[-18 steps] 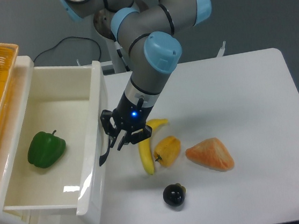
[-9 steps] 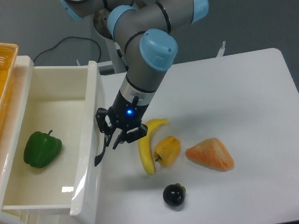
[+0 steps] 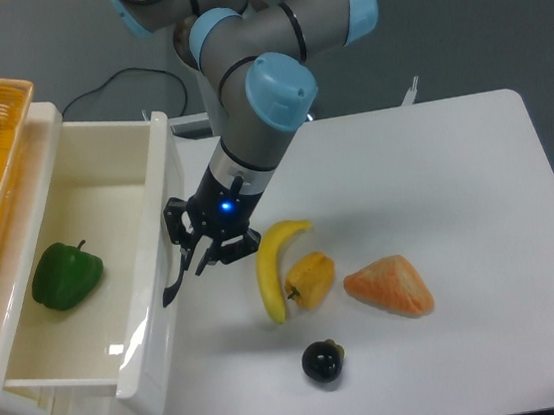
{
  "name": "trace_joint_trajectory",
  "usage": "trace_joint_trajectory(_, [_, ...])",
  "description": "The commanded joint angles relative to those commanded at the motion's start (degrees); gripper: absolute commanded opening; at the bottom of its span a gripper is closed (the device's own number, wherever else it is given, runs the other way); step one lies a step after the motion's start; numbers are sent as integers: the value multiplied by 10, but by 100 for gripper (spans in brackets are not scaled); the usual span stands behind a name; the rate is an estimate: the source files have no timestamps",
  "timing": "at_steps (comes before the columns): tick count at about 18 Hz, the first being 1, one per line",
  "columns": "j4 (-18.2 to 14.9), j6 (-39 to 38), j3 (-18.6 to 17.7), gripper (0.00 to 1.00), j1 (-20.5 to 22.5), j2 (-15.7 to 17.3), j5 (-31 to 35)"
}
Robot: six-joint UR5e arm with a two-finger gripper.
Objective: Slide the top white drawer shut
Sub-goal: 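Push the drawer front with the gripper into the white cabinet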
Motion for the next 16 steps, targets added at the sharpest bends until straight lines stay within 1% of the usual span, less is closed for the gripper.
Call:
trace_joint_trajectory(11, [0,-16,0,26,-22,6,-4])
trace_joint_trajectory(16, [0,-25,-2,26,-39,9,-4])
